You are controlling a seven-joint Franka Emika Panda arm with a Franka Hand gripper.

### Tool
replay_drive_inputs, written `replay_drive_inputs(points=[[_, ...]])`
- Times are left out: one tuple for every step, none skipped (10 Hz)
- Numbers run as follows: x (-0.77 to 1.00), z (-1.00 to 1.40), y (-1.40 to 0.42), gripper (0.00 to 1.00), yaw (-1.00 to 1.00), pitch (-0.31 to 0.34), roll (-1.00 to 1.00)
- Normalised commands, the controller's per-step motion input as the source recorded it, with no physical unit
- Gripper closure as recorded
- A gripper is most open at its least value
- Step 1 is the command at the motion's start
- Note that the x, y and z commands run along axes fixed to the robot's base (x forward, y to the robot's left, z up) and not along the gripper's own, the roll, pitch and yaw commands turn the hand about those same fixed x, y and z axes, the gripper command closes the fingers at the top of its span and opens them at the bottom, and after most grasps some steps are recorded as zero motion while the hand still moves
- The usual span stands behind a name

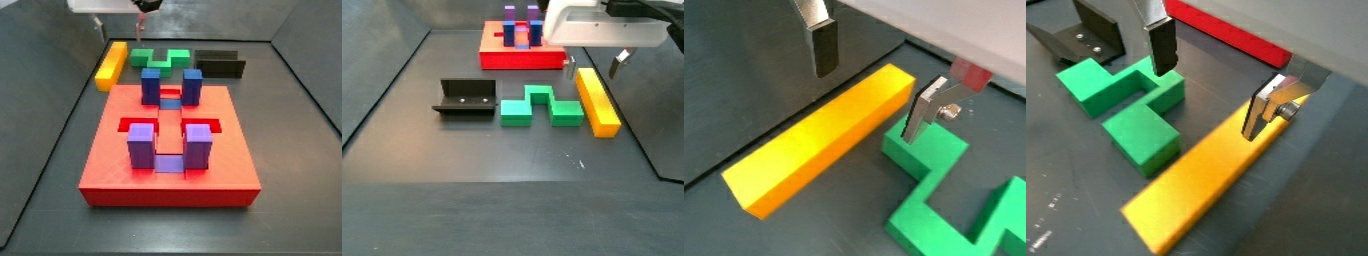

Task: Pick up the yellow object. Move up. Move to above the board. Insert the yellow object.
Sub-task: Pick up the yellow object.

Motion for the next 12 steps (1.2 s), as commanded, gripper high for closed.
replay_drive_inputs(points=[[-0.09,-0.26,-0.18,0.0,-0.01,-0.061,0.18],[-0.14,-0.31,-0.16,0.0,-0.02,-0.047,0.18],[-0.1,-0.36,-0.15,0.0,-0.04,-0.031,0.19],[-0.03,-0.33,-0.08,0.0,-0.04,-0.001,0.18],[0.0,-0.31,-0.02,0.0,-0.03,0.0,0.15],[0.0,-0.25,0.0,0.0,0.0,0.0,0.09],[0.0,-0.18,0.07,0.0,0.0,0.0,0.02],[0.0,-0.29,0.0,0.0,0.0,0.0,0.06],[0.02,-0.32,0.0,0.0,0.0,0.0,0.1],[0.09,-0.25,0.08,0.0,0.0,0.0,0.09],[0.08,-0.24,0.1,0.0,0.0,0.0,0.1],[0.08,-0.24,0.2,0.0,0.0,0.0,0.13]])
